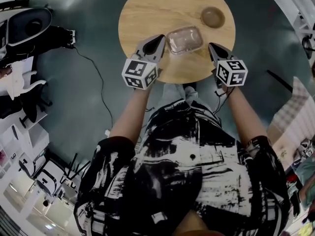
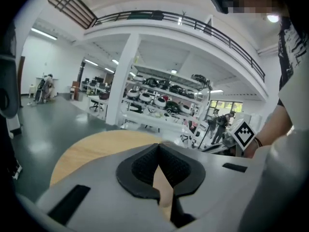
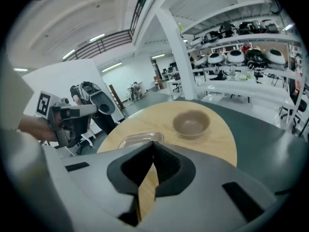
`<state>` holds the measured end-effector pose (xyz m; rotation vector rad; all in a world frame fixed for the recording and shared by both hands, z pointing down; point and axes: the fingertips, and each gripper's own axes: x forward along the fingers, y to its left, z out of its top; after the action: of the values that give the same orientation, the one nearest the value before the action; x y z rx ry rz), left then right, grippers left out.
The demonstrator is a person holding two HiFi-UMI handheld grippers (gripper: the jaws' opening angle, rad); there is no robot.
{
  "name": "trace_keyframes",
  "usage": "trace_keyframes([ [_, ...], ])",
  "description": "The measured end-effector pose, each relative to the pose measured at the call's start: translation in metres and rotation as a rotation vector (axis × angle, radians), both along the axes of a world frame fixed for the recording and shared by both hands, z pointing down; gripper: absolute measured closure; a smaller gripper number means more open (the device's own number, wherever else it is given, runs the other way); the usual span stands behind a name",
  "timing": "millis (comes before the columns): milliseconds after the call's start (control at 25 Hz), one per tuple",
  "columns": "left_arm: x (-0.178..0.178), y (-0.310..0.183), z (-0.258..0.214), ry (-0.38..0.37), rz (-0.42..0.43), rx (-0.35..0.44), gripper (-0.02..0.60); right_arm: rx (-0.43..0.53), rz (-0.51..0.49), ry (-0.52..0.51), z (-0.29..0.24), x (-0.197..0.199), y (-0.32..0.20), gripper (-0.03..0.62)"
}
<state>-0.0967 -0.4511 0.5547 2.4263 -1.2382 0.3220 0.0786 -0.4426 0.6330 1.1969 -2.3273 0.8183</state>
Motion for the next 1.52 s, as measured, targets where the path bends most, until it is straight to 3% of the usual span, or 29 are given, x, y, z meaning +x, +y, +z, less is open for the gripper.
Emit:
trace_keyframes([
  [160, 0.004, -0.004, 0.027, -0.007, 0.001, -0.034, 0.581, -0.082, 0.013, -0.041, 0.030, 0.004, 0.002, 0.580],
  [320, 0.006, -0.016, 0.031, 0.001, 0.010, -0.037, 0.581, -0.162, 0.027, -0.084, 0.051, 0.005, 0.002, 0.520],
  [600, 0.012, -0.023, 0.023, 0.011, 0.030, 0.002, 0.581, -0.260, 0.066, -0.209, 0.069, 0.003, 0.003, 0.517],
  [720, 0.005, -0.029, -0.021, 0.038, 0.003, 0.122, 0.583, -0.292, 0.085, -0.242, 0.074, 0.002, 0.003, 0.516],
  [880, 0.012, -0.031, -0.121, 0.066, 0.007, 0.380, 0.581, -0.311, 0.104, -0.309, 0.079, 0.004, 0.002, 0.516],
  [1000, 0.020, -0.026, -0.171, 0.065, 0.022, 0.495, 0.582, -0.329, 0.122, -0.347, 0.079, 0.004, 0.004, 0.516],
  [1240, 0.031, -0.016, -0.212, 0.054, 0.065, 0.588, 0.582, -0.340, 0.130, -0.377, 0.073, -0.001, 0.001, 0.517],
  [1520, 0.030, -0.010, -0.207, 0.057, 0.065, 0.590, 0.581, -0.349, 0.120, -0.386, 0.081, -0.002, 0.007, 0.580],
])
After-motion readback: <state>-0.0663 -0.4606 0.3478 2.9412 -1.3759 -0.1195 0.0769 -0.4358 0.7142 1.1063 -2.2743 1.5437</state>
